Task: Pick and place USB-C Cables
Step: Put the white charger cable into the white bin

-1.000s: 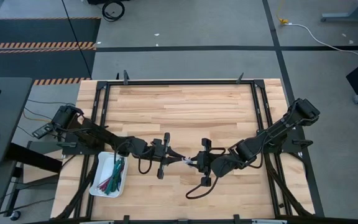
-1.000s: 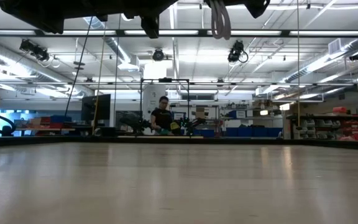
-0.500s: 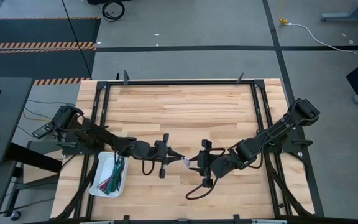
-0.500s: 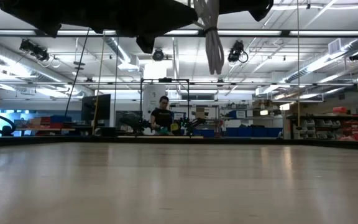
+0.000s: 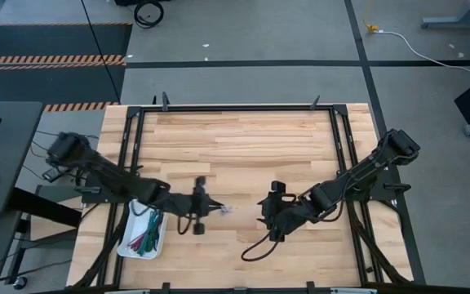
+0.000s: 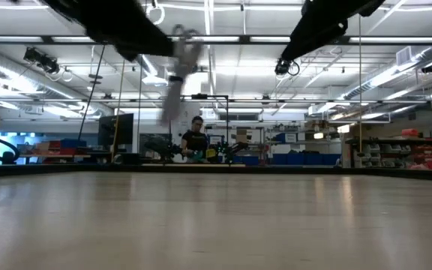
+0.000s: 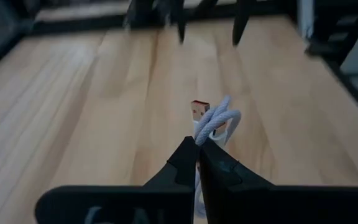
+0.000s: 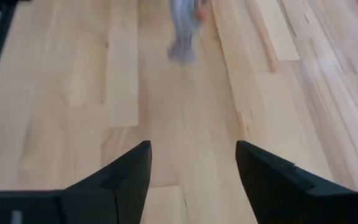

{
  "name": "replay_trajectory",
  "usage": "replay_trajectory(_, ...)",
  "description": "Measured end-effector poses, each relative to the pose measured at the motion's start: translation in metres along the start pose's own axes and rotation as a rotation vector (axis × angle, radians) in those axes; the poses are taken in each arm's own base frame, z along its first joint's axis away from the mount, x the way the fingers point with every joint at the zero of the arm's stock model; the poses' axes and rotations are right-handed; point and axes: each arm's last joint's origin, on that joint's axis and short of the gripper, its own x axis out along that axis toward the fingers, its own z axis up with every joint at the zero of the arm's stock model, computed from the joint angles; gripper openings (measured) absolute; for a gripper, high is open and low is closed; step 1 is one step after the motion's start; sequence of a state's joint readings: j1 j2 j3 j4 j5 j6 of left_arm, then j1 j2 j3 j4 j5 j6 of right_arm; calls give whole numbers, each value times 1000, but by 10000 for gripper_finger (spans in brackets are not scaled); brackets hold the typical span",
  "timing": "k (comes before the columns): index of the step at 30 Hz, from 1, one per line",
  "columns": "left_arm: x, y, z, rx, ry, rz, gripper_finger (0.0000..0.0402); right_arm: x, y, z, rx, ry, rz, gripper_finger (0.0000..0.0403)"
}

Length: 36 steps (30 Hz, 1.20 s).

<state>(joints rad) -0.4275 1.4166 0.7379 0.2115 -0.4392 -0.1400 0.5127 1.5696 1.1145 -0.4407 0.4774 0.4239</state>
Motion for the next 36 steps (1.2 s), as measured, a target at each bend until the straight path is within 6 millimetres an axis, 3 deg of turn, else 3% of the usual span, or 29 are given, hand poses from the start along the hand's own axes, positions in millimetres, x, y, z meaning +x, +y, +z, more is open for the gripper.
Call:
replay_trajectory(10,-98,8,47,-432,435,128,10,11,-23,9,-103,7,-64,237)
replay_trajectory(14,-124,8,48,-573,634,214,10,15,-34,12,-90,11,-92,236)
replay_trajectory(18,-142,6,35,-673,854,298,9,19,-41,14,-115,19,-104,236)
replay_trajectory(28,-151,-17,-7,-887,1033,426,17,26,-61,21,-162,19,-145,236)
replay_trajectory(36,-140,-30,-34,-905,1009,343,60,28,-67,22,-132,23,-150,234)
